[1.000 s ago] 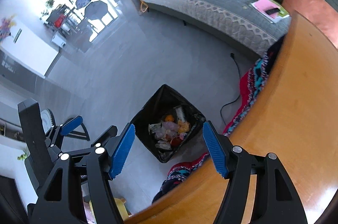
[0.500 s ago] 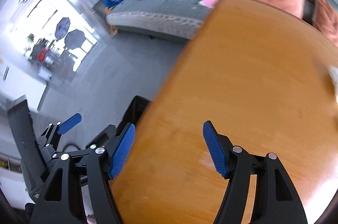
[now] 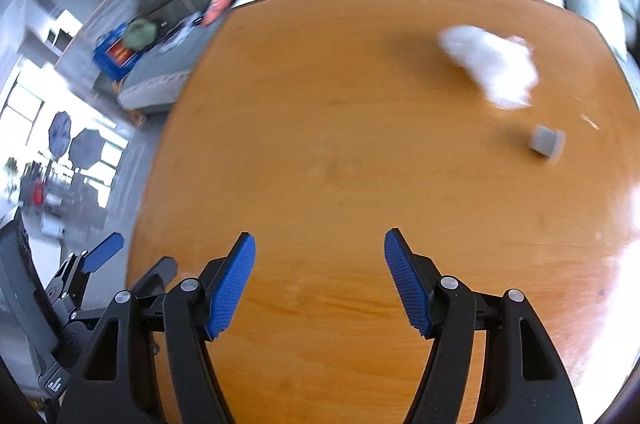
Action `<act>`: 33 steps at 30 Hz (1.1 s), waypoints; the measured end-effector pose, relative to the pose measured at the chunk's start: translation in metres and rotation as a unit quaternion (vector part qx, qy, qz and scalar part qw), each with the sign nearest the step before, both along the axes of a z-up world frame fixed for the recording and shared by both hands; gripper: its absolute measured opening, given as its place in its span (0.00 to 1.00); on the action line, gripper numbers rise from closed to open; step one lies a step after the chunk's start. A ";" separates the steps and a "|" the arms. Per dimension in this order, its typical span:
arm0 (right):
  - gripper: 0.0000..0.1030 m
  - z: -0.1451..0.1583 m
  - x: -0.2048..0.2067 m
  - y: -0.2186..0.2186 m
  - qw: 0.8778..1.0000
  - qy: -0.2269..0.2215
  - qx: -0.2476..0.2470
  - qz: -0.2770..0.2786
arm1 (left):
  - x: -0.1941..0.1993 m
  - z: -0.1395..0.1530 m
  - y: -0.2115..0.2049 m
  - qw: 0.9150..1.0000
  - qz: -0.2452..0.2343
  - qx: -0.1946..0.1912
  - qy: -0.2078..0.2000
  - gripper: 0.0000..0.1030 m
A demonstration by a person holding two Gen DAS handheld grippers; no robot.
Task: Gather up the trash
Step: 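Move both open tools back over the table toward the cup and bag, then grasp the white cup with the right tool while the left tool grasps the clear plastic bag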
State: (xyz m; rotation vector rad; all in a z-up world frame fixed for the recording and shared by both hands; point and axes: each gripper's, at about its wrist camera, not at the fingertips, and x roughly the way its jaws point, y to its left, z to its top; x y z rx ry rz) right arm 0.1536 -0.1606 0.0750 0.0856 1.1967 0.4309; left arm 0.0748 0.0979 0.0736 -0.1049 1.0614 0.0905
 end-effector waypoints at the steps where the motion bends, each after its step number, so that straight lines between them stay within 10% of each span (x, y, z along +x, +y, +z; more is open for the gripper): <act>1: 0.66 -0.001 0.002 -0.010 1.000 0.001 0.001 -0.007 | 0.004 0.000 -0.008 1.000 -0.006 0.000 0.001 0.94; 28: 0.66 -0.053 0.107 -0.145 0.987 0.070 -0.033 -0.138 | 0.132 -0.008 -0.131 0.996 -0.074 -0.002 0.050 0.94; 33: 0.33 -0.054 0.115 -0.141 0.987 0.070 -0.056 -0.134 | 0.148 -0.009 -0.141 0.995 -0.080 -0.006 0.055 0.94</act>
